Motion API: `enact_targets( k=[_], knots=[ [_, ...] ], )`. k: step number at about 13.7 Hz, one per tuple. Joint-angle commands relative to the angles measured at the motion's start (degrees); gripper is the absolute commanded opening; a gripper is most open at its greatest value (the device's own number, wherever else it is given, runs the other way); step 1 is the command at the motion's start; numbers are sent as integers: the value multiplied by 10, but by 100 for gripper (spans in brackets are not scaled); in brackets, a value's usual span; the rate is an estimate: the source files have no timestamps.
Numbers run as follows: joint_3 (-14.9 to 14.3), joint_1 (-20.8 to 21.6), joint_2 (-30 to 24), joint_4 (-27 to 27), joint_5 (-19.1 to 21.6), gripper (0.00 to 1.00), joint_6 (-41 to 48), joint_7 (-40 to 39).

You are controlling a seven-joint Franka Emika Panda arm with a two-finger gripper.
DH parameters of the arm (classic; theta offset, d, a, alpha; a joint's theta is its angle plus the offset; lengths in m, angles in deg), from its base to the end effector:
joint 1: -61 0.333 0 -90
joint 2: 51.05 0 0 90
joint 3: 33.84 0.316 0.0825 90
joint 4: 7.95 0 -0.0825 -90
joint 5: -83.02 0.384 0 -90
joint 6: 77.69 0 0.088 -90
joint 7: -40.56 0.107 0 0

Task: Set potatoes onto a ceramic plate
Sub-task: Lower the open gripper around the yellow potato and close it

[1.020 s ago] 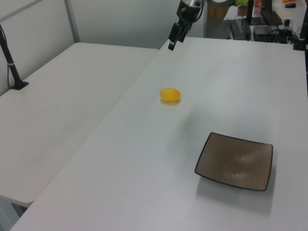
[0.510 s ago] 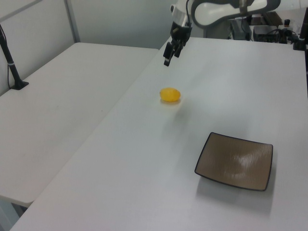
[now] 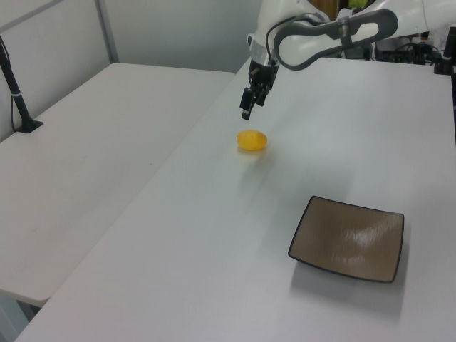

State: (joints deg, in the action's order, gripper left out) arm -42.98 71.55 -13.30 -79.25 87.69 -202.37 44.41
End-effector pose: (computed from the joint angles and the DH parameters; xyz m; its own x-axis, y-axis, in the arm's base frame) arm 0.7599 0.0544 0.4098 0.9602 -0.0313 0.2775 -0.0331 -0.9995 0.0015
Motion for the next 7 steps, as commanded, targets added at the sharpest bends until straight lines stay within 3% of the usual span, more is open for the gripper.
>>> enact_targets(
  k=[1,7],
  knots=[
    [3,-2,20,12,-12,100,-31,9],
    [4,-4,52,6,-30,100,-62,8]
  ],
)
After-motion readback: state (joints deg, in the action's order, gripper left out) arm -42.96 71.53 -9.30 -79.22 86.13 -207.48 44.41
